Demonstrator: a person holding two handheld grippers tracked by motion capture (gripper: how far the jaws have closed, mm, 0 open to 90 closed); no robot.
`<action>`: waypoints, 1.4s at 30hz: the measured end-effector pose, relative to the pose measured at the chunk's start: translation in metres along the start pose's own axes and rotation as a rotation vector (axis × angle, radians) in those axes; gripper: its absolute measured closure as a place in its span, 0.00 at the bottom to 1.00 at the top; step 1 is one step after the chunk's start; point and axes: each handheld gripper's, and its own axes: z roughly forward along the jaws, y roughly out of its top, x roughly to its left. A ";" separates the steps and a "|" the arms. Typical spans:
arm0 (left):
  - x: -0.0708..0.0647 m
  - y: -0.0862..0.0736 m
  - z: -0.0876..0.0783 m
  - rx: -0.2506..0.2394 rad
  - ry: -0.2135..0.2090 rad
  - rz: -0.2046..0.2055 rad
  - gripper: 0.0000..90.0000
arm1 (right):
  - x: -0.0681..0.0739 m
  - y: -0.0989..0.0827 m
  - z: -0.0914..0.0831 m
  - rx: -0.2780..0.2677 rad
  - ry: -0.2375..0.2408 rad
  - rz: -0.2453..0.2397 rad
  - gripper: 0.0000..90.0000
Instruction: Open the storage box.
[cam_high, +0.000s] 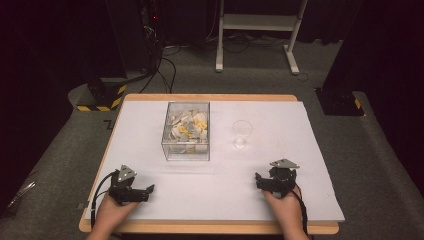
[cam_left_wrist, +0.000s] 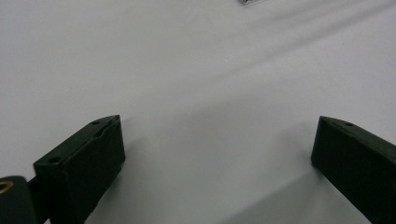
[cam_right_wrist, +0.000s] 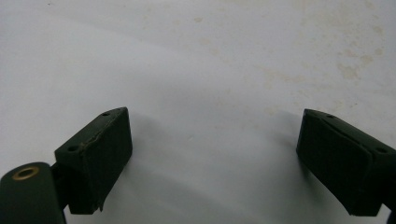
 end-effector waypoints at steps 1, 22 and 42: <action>0.000 0.000 0.000 0.000 0.000 0.000 0.03 | 0.000 0.000 0.000 0.000 0.000 0.000 0.11; -0.001 -0.001 -0.001 -0.005 0.009 -0.003 0.05 | 0.001 0.000 0.000 0.004 -0.007 0.006 0.10; 0.000 0.002 -0.001 0.009 0.002 -0.005 0.06 | 0.001 0.000 0.000 0.001 -0.005 0.015 0.10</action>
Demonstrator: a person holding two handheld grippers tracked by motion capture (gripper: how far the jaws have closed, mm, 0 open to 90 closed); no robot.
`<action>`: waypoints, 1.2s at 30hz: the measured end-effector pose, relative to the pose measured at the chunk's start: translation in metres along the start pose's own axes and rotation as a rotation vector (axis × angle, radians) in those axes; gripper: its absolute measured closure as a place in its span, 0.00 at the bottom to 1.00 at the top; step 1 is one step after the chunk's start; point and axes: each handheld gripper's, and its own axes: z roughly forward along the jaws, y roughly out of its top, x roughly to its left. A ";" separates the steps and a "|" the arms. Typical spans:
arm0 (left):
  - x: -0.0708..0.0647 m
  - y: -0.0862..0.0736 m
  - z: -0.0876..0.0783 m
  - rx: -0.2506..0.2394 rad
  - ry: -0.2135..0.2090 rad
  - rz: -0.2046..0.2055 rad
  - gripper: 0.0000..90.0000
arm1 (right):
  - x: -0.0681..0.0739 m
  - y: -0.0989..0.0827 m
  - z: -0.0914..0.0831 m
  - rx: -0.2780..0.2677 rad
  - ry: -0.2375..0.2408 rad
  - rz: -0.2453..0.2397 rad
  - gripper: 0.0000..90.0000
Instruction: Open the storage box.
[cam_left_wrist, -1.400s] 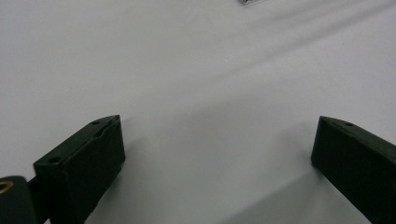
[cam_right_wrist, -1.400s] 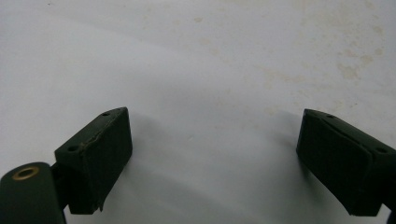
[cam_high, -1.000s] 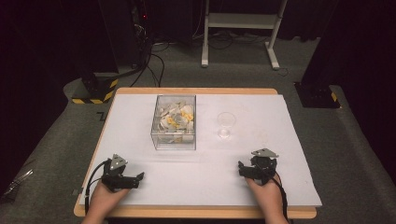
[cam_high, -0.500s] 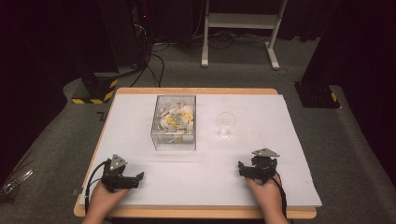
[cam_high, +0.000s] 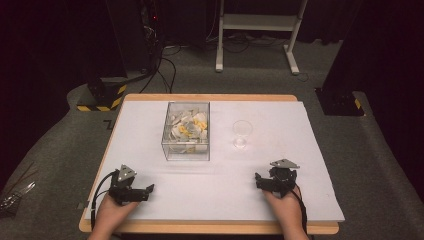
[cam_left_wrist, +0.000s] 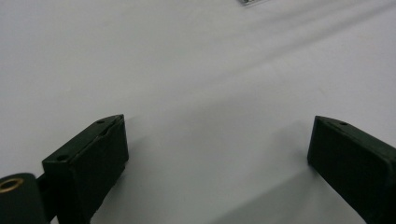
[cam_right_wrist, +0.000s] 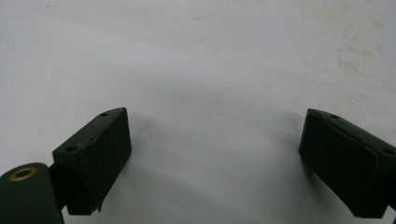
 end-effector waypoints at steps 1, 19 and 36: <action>0.000 0.000 0.000 -0.003 -0.002 -0.007 0.06 | 0.000 0.000 0.000 0.000 0.000 0.000 0.10; -0.006 0.003 -0.016 -0.097 -0.013 0.005 0.00 | 0.000 0.000 0.000 0.000 -0.002 -0.001 0.10; -0.020 0.016 -0.028 -0.171 -0.047 0.036 0.01 | 0.000 0.000 0.000 0.000 -0.002 -0.001 0.10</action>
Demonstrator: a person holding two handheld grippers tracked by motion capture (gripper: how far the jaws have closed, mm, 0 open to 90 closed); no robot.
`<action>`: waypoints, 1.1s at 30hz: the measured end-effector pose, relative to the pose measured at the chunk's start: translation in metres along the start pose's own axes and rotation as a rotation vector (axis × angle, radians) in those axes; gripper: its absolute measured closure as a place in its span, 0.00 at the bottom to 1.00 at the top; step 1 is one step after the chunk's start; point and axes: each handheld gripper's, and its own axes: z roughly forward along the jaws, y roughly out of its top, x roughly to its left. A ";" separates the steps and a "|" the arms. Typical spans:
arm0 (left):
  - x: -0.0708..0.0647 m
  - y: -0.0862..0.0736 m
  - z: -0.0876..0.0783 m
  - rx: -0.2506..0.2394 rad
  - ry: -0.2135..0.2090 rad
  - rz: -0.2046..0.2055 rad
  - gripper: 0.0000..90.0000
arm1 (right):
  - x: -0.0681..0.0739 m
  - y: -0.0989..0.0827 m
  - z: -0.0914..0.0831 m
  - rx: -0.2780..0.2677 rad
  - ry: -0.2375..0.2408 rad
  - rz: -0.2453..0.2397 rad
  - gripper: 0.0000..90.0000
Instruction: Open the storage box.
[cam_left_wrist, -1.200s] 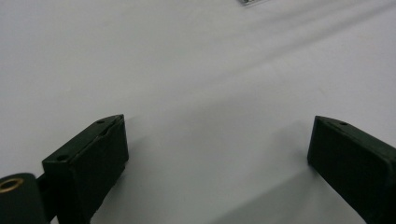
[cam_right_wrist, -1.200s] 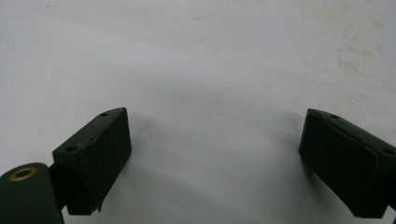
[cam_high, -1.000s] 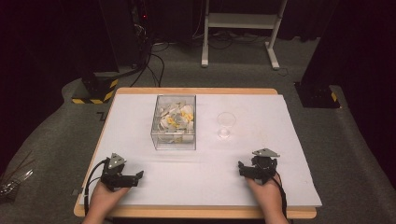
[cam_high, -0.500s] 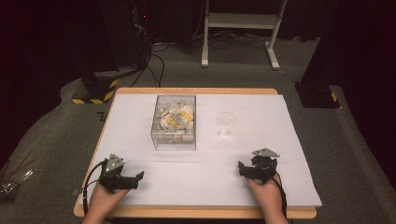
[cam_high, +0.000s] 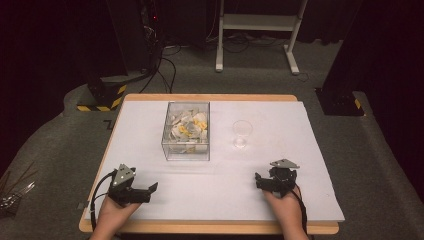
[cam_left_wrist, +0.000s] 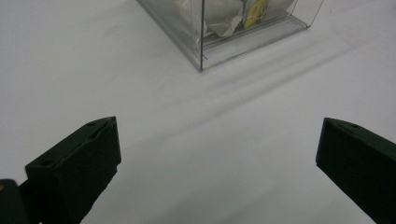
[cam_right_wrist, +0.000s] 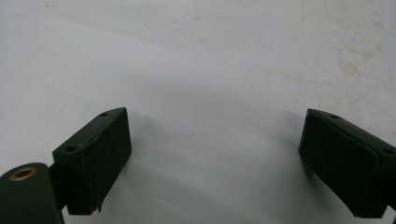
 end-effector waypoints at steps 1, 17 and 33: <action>-0.001 0.001 0.000 -0.004 -0.001 -0.002 0.01 | 0.000 0.000 0.000 0.000 0.000 0.000 0.10; -0.008 0.018 -0.004 -0.017 -0.044 0.004 0.01 | 0.000 0.000 0.000 0.001 0.002 0.001 0.10; -0.021 0.034 0.005 -0.034 -0.076 0.037 0.01 | 0.000 0.000 0.000 0.000 0.001 0.001 0.10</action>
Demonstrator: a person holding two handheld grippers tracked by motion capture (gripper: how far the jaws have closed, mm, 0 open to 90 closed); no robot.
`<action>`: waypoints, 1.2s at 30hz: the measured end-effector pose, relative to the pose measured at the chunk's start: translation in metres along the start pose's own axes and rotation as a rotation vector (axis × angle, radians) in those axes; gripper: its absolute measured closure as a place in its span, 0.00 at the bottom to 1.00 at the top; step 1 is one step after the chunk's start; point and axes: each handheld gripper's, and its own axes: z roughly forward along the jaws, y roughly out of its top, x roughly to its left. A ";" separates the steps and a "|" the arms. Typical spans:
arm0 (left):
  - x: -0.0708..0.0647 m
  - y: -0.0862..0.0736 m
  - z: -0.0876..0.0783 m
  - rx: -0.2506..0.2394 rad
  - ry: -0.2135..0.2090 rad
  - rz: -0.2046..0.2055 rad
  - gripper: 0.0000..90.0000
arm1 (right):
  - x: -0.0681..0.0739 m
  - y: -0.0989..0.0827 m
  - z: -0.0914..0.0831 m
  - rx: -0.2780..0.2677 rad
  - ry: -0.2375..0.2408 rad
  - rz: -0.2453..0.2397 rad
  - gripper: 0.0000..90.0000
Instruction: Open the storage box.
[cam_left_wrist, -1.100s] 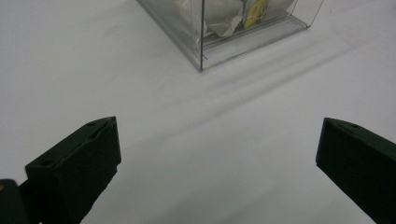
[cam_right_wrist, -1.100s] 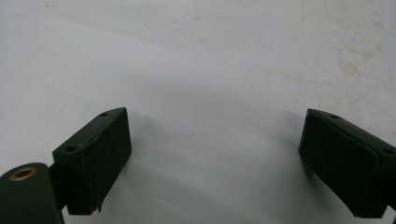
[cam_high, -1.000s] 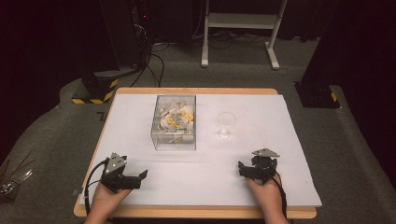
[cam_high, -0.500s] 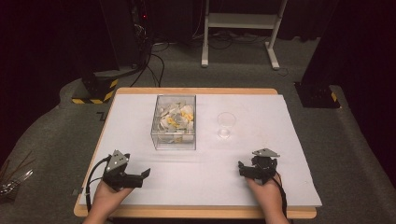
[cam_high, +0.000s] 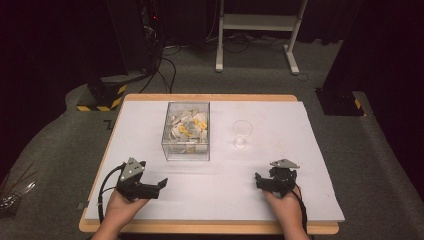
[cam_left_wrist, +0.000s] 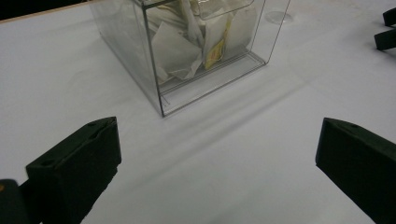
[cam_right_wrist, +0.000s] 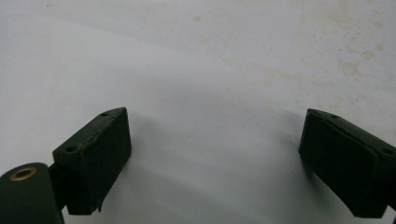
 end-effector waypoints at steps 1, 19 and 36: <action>-0.001 0.001 0.002 0.001 -0.005 -0.005 0.01 | 0.000 0.000 0.000 0.000 0.000 0.000 0.10; -0.012 0.017 0.014 -0.014 -0.071 -0.019 0.00 | 0.000 0.000 0.000 -0.001 -0.001 -0.004 0.10; -0.015 0.026 0.028 -0.029 -0.085 -0.011 0.01 | 0.000 0.000 0.000 0.000 -0.001 -0.002 0.10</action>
